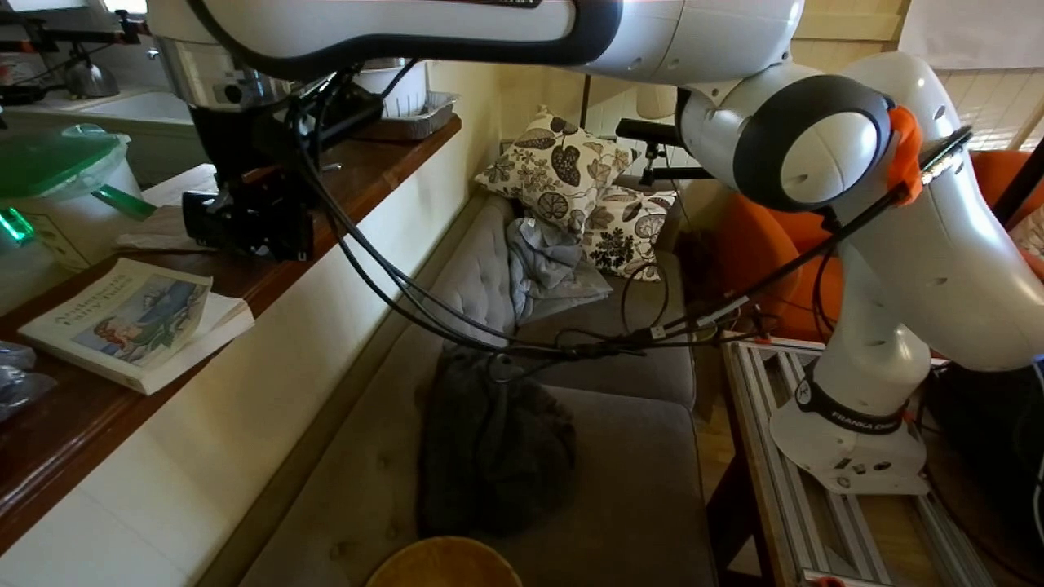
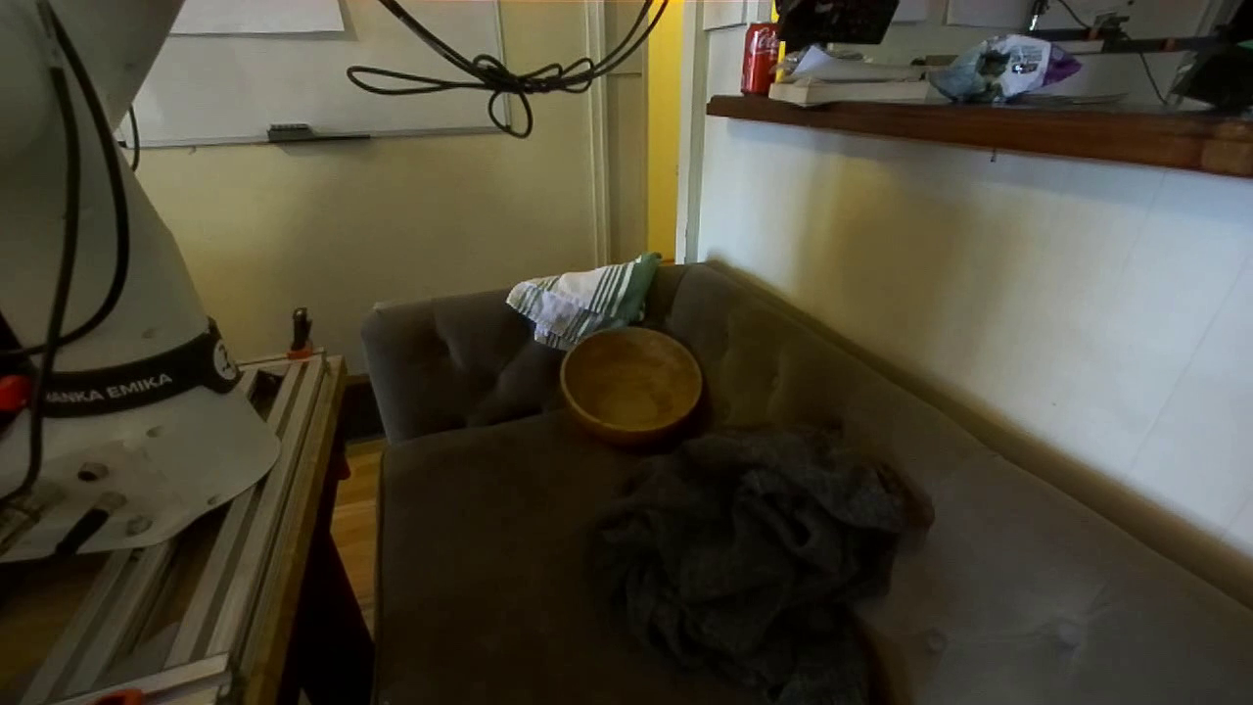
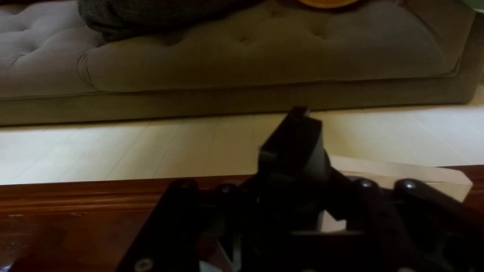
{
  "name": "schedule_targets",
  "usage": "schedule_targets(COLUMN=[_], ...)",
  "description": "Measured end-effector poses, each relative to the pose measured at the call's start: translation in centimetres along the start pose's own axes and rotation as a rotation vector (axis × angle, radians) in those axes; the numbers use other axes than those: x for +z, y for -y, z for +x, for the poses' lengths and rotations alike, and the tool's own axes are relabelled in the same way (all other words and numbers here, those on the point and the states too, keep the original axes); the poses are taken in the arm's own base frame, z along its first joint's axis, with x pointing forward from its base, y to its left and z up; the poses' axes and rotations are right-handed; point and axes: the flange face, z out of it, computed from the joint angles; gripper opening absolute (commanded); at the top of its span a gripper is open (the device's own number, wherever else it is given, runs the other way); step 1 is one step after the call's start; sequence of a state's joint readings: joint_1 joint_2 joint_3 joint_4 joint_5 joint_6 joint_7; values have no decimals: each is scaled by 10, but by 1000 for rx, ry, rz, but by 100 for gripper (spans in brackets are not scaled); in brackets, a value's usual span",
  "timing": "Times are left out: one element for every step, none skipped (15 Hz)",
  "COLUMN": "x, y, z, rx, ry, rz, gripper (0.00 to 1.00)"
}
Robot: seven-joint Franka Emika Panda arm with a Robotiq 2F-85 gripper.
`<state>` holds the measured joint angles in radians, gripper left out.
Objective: Remove the black remote from the wooden bowl and put it on the wooden top counter
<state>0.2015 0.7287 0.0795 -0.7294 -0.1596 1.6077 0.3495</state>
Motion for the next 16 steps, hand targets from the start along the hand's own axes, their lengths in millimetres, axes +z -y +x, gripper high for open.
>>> schedule_targets(x=[1,2,3,4,6,9,13,17,23,28,33,37,40,42,42,43], y=[1,2,3,5,6,7,7,6,4,2,-1,-4,-6,-8,-8,-8], z=[1,4,7,10,14,17,19,22,25,29,32,35,38,41,43,45], rx=[17,42,70,97,120,134,138,139,140,137,129,116,104,89,72,53], ry=[-9,-28,-51,-73,-94,-111,-123,-138,-152,-167,-183,-199,-216,-229,-242,-251], rz=[5,13,24,34,44,51,51,46,36,23,9,-5,-16,-25,-32,-39], gripper=[6,6,6,6,6,6,6,6,6,6,6,6,6,6,6,6])
